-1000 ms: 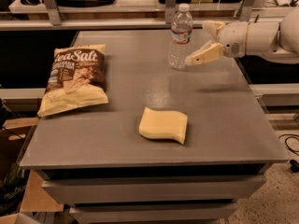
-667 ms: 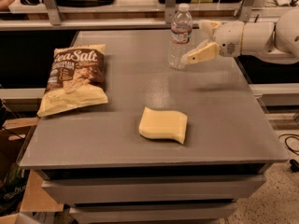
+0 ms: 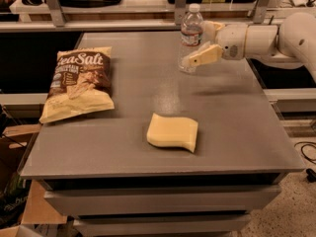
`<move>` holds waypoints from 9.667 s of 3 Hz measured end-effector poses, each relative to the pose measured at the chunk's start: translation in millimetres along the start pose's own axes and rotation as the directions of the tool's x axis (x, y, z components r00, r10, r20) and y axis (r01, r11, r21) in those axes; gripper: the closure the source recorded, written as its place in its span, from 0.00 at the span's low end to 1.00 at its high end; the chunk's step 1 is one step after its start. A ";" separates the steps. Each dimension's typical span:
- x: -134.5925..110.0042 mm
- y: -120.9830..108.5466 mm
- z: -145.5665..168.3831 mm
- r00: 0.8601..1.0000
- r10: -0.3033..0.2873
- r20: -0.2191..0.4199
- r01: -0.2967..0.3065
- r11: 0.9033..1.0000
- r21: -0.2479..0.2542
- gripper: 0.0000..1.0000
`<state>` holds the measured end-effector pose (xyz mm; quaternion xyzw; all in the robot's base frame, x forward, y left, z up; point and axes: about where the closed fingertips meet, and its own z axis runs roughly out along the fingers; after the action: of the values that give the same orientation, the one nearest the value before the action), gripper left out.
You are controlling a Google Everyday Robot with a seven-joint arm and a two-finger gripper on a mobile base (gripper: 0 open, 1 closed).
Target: Move water bottle near sponge
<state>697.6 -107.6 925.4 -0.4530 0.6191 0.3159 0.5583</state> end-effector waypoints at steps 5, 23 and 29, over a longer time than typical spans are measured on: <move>-1.5 -4.3 27.0 0.999 0.014 0.035 -0.012 0.999 -0.041 0.64; -15.9 188.2 -15.8 0.991 0.049 0.122 0.012 0.892 -0.453 0.81; -16.8 175.4 -28.1 0.990 0.055 0.133 0.013 0.885 -0.465 0.00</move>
Offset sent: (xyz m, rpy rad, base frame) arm 0.0141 0.0173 -0.0023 0.0360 0.0031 0.0223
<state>525.4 -60.9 926.7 -0.5432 0.4888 0.4924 0.4728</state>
